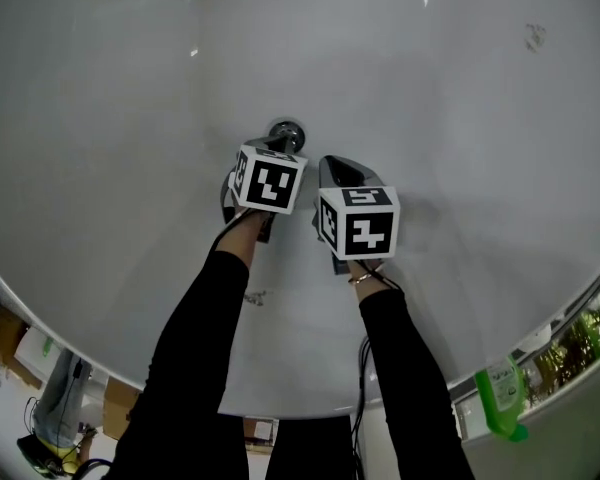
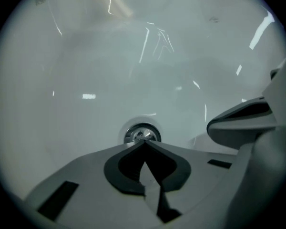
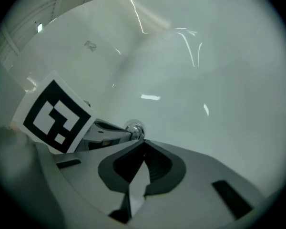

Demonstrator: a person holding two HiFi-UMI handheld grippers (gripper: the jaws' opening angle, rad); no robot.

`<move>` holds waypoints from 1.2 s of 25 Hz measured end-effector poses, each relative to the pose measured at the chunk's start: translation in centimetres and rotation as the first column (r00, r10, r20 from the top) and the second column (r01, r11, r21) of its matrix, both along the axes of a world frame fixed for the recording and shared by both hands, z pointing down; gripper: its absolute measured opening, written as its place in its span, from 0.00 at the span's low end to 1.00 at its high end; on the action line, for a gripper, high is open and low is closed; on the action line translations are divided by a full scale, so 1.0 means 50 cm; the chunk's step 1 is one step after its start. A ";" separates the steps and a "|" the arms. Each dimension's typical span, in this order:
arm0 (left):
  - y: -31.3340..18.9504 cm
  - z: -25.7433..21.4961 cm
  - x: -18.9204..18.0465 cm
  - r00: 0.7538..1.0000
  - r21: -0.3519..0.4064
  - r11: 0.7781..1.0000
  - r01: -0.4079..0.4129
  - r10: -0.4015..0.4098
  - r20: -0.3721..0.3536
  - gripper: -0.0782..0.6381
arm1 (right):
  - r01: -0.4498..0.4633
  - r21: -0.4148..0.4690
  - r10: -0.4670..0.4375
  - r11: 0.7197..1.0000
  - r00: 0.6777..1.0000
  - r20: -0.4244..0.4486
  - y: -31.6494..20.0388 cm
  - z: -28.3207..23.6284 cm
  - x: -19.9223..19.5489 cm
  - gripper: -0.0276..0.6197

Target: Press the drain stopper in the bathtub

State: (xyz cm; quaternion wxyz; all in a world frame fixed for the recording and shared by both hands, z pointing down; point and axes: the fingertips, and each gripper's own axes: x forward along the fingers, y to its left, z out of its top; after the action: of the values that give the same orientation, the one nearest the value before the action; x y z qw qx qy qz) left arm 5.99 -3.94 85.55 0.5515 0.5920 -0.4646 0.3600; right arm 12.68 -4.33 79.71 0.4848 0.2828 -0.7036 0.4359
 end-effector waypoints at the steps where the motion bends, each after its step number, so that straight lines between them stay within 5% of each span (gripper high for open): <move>1: 0.010 -0.001 -0.002 1.000 -0.007 1.000 0.003 -0.003 0.003 0.12 | -0.006 0.001 0.006 1.000 1.000 0.000 0.000 -0.004 0.000 0.05; 30: -0.040 -0.265 -0.067 0.999 0.145 0.989 -0.015 0.020 -0.033 0.11 | -0.110 0.034 0.107 0.993 0.991 0.078 -0.030 -0.171 -0.051 0.05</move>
State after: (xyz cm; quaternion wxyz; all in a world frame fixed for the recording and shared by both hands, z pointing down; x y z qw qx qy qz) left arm 2.62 -5.93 72.31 0.5118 0.6407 -0.4747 0.3197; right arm 10.14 -5.84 71.15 0.4277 0.3129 -0.7134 0.4586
